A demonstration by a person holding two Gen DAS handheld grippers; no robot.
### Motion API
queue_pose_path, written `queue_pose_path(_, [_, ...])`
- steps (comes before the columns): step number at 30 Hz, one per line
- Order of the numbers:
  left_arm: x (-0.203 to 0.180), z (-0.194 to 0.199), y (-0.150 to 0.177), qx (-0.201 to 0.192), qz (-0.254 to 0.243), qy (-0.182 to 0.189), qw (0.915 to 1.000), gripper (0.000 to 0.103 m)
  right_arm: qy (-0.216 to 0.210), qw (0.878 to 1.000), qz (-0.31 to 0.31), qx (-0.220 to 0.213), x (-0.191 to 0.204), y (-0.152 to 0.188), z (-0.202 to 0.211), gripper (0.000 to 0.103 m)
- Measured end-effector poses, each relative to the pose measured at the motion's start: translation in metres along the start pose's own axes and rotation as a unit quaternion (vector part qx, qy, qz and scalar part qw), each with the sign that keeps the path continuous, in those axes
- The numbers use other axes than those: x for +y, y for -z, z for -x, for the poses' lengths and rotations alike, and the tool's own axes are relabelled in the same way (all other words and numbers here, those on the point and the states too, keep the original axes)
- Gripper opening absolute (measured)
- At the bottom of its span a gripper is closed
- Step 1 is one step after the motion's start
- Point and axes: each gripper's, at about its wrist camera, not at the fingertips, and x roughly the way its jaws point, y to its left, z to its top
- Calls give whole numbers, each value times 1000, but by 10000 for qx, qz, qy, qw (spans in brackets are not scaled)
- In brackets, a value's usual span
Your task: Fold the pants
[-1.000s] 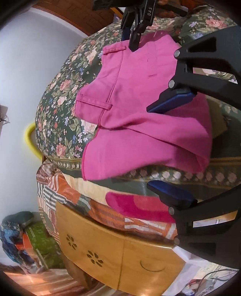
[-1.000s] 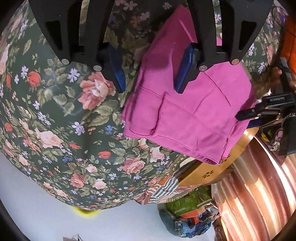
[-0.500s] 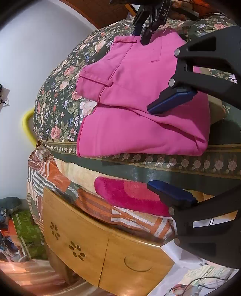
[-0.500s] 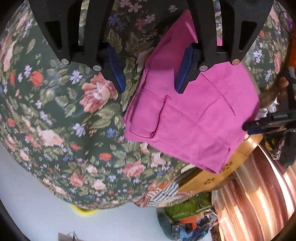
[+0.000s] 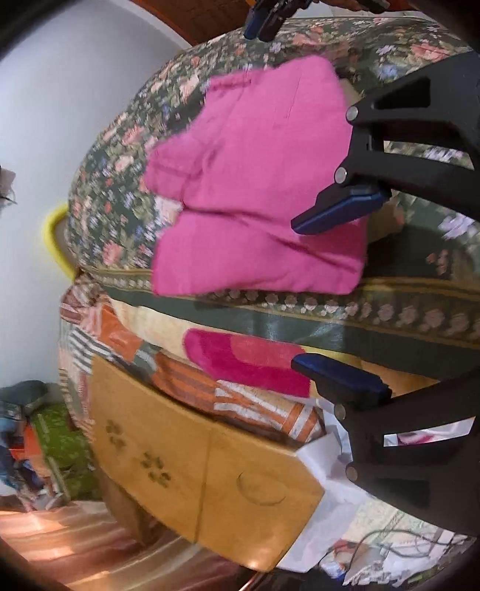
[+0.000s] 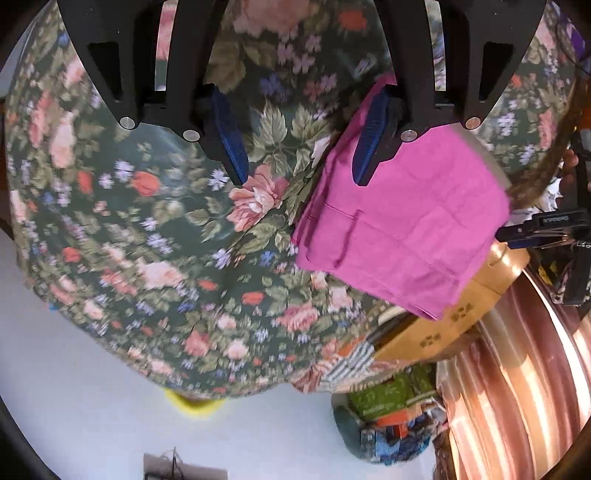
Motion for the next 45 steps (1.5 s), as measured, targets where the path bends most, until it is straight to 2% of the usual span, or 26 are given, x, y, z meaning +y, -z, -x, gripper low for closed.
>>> queue_pose_path(5, [-24,68,6,-604,-210,39,9979,67,-7,9985,28,-542,14,-1,60,55])
queue_pose_path(9, [-47,132,15,-1168,-338,191,9924,67,-46,9952,59,-978,29,1,109,55])
queue_pose_path(16, [-93,251,49,-2185,-638,498,9725,67,-191,9820,120,-1876,60,16,205,56])
queue_pose_path(21, [-115,316,81,-2758,-731,657,9562,67,-250,9672,191,-2521,81,37,266,59])
queue_pose_path(25, [-130,363,115,-3196,-776,762,9413,67,-281,9569,291,-2876,98,57,301,61])
queue_pose_path(30, [-140,401,147,-3623,-780,741,9258,71,-276,9460,415,-3202,117,82,332,63])
queue_pose_path(34, [-144,420,169,-3841,-768,828,9164,75,-281,9408,403,-3354,126,96,342,75])
queue_pose_path(36, [-144,425,174,-3914,-785,803,9133,79,-259,9382,420,-3426,131,102,345,81])
queue_pose_path(39, [-146,432,185,-4059,-832,698,9074,92,-246,9353,438,-3502,135,107,352,86])
queue_pose_path(40, [-147,435,189,-4103,-849,662,9056,97,-250,9347,435,-3518,135,107,352,91])
queue_pose_path(43, [-146,438,197,-4133,-827,663,9044,102,-287,9313,400,-3610,139,112,356,101])
queue_pose_path(45, [-145,440,200,-4130,-816,680,9045,103,-277,9294,377,-3660,143,118,359,102])
